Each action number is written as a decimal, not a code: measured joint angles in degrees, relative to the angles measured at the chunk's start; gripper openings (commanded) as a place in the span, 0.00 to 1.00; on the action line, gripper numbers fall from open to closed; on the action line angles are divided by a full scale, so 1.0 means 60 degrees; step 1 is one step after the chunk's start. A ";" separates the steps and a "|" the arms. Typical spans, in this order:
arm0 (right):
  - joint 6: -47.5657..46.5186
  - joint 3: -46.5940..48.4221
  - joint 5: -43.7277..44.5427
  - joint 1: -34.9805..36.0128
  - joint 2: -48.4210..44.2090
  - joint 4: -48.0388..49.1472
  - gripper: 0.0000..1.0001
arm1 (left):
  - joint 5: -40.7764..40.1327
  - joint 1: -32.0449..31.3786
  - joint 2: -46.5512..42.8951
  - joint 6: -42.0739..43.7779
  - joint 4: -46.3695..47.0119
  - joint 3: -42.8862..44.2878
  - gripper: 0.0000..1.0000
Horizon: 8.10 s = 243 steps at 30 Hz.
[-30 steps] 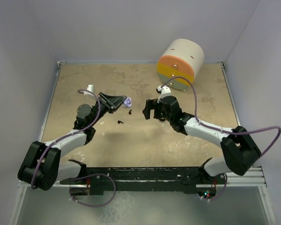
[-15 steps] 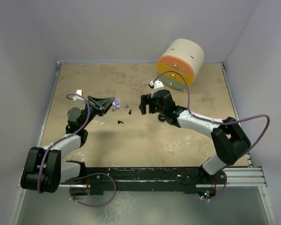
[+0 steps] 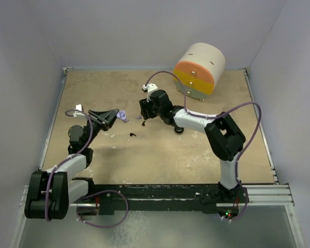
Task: Insert the wireless bluetooth earbuds into the charging case
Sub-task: Pick up the earbud from the center of the board, then place the earbud in the charging case.
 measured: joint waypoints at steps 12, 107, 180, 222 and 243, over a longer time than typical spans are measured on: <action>-0.0437 0.1920 -0.0568 0.0831 0.1417 -0.0193 0.56 | 0.0219 0.0401 -0.0328 -0.0729 0.0594 -0.0780 0.00; -0.0248 0.2616 -0.1504 0.1002 0.2761 -0.0259 0.00 | 0.0532 0.0448 -0.1209 -0.0656 0.0011 -0.1031 0.00; 0.5373 -0.4921 -0.6768 -0.1887 -0.4954 0.7100 0.00 | -0.0747 -0.3235 0.2922 -0.0113 0.2514 0.1096 0.00; 0.9056 -0.6481 -0.5322 -0.1534 -0.4193 1.1114 0.00 | -0.1319 -0.3840 0.3089 -0.0182 0.2528 0.1290 0.00; 1.0174 -0.6761 -0.4153 -0.1304 -0.3515 1.2069 0.00 | -0.1592 -0.4029 0.3089 -0.0193 0.2528 0.1290 0.00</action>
